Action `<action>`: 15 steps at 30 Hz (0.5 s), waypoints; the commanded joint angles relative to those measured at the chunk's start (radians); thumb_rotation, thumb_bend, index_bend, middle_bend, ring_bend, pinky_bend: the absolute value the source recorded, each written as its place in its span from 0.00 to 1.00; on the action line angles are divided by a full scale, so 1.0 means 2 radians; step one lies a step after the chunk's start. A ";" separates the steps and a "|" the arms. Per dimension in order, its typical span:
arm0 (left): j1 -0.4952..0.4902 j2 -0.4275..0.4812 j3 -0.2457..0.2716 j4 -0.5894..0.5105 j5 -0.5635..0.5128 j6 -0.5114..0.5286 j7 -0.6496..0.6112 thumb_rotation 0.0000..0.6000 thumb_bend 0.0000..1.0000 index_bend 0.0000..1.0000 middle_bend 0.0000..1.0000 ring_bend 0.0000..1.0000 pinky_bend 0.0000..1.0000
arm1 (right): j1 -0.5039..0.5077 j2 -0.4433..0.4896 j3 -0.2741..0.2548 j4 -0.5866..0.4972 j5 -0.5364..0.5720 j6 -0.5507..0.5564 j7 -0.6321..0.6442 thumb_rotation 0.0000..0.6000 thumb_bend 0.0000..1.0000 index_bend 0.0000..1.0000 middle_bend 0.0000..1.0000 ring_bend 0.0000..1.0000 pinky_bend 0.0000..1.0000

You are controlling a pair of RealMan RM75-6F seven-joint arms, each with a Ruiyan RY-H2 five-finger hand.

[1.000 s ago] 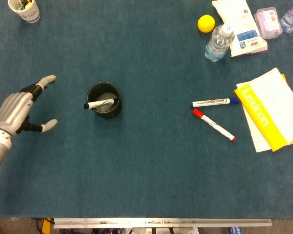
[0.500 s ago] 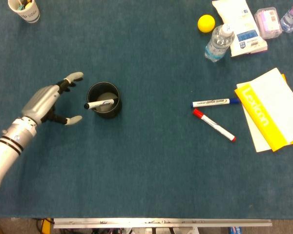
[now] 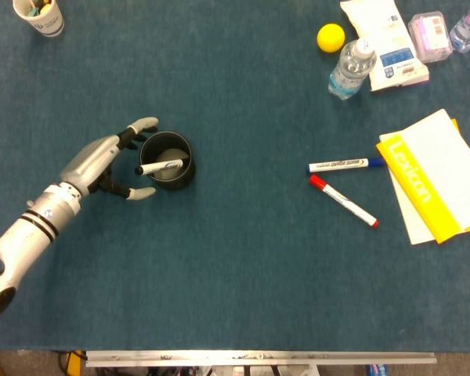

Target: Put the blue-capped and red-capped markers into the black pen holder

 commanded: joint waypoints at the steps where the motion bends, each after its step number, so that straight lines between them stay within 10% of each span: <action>1: -0.004 -0.005 0.000 0.001 -0.001 -0.003 -0.002 0.93 0.17 0.04 0.13 0.17 0.22 | -0.001 0.000 -0.001 0.002 0.000 0.001 0.002 1.00 0.13 0.31 0.28 0.18 0.12; 15: -0.015 -0.031 -0.005 0.013 -0.020 -0.009 -0.016 0.90 0.17 0.06 0.16 0.17 0.22 | -0.005 0.003 -0.001 0.009 0.001 0.003 0.012 1.00 0.13 0.31 0.28 0.18 0.12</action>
